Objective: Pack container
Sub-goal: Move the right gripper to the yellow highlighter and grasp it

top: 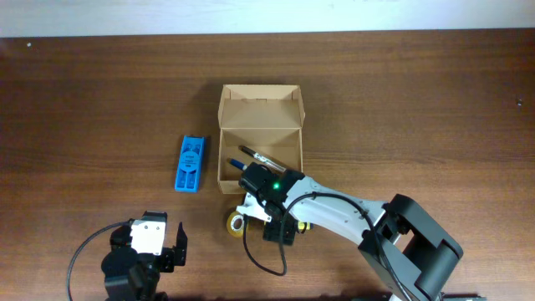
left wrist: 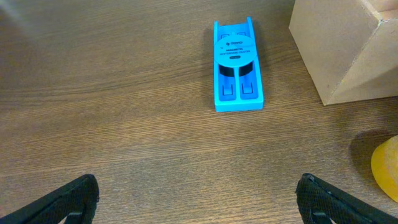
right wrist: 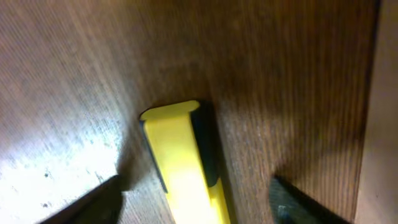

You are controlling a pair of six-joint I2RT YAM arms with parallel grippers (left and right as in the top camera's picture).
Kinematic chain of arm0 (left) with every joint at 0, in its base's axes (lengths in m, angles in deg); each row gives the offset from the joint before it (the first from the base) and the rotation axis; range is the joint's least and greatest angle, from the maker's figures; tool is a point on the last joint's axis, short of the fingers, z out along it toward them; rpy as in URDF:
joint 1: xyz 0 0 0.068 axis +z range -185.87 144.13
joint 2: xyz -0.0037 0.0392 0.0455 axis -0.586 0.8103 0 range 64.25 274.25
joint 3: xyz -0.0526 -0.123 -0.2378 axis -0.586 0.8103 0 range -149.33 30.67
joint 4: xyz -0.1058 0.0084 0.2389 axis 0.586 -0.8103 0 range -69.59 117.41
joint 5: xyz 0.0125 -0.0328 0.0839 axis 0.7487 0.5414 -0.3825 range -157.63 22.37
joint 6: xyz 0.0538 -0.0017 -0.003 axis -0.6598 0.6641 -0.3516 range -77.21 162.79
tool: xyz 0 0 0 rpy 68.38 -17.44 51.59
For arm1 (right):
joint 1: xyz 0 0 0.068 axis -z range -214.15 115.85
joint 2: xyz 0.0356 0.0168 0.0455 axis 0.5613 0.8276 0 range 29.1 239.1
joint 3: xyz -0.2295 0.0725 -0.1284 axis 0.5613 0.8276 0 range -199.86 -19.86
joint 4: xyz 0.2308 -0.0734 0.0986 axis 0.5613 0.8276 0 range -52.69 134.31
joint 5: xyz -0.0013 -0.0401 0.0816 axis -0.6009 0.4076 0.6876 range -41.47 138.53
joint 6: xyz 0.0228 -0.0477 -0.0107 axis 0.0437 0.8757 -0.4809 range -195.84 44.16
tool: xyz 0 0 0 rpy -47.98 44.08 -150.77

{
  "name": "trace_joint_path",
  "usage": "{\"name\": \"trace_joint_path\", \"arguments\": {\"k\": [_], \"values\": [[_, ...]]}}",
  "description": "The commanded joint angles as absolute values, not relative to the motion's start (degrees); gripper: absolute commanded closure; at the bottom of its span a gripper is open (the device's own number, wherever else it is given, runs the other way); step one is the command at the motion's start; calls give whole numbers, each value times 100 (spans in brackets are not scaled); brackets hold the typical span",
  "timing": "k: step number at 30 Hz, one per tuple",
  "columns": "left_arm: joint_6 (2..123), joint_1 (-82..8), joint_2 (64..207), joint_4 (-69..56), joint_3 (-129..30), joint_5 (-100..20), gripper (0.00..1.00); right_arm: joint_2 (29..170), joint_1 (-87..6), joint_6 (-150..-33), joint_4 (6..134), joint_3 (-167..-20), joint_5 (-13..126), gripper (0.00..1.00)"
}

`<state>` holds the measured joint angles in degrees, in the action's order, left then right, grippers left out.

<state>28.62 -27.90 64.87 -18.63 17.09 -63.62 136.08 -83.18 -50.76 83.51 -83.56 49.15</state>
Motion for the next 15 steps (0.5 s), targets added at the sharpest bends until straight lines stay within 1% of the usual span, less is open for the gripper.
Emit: {"name": "trace_joint_path", "arguments": {"k": [1,5,8,10,15], "values": [[2750,-2755,6454,-1861,1748,-6404,0,13654,-8294,-5085,8346,-8236,5186,39],[2750,-2755,6454,-1861,1748,-6404,0,13654,-8292,-5105,8351,-8236,5350,50],[2750,-2755,6454,-1861,1748,-6404,0,13654,-8294,-5105,8351,-8236,5352,60],[2750,-2755,6454,-1861,1748,-6404,1,13654,-8294,-5122,8351,-8236,5374,65],[2750,-2755,6454,-1861,1748,-6404,1,13652,-8294,-5236,8355,-8238,5466,69]]}}
